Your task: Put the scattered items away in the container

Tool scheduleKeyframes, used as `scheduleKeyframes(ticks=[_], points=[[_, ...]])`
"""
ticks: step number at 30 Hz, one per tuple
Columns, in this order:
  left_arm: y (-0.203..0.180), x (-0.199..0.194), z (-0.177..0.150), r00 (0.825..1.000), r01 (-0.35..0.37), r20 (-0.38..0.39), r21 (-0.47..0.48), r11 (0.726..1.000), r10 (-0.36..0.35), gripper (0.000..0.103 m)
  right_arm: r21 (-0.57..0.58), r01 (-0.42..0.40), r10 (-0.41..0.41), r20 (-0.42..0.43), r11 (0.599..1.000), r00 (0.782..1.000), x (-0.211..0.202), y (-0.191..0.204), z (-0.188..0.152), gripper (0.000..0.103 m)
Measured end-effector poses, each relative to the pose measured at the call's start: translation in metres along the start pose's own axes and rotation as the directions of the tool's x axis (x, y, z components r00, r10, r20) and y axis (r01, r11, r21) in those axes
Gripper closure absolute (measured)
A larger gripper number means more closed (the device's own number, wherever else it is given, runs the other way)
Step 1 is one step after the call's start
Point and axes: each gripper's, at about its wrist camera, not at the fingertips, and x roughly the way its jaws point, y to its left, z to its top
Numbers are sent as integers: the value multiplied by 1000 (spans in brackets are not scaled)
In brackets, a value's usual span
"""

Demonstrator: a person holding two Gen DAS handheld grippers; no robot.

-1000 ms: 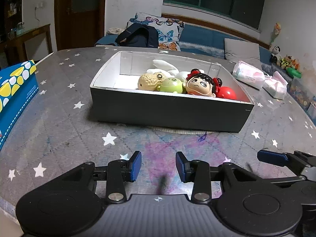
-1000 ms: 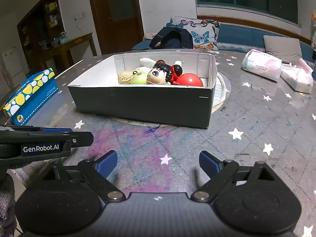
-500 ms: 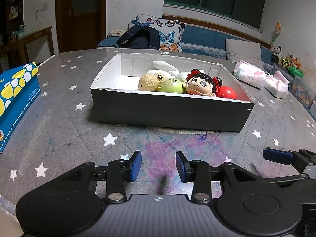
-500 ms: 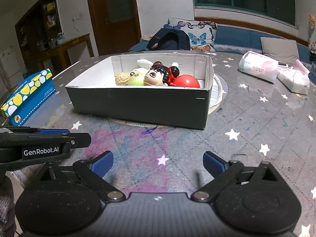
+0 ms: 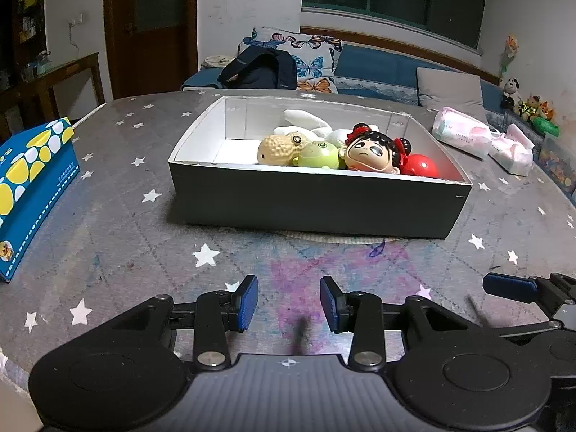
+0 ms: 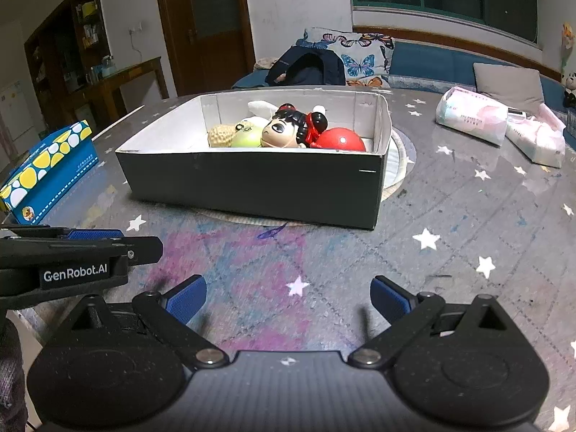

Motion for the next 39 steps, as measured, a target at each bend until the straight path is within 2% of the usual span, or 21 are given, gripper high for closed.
scheduleKeyframes(ticks=[39], points=[[-2, 14, 21, 999, -53, 5, 33, 998, 53, 63, 13, -14, 14, -32, 1000, 999, 24, -1, 17, 4]])
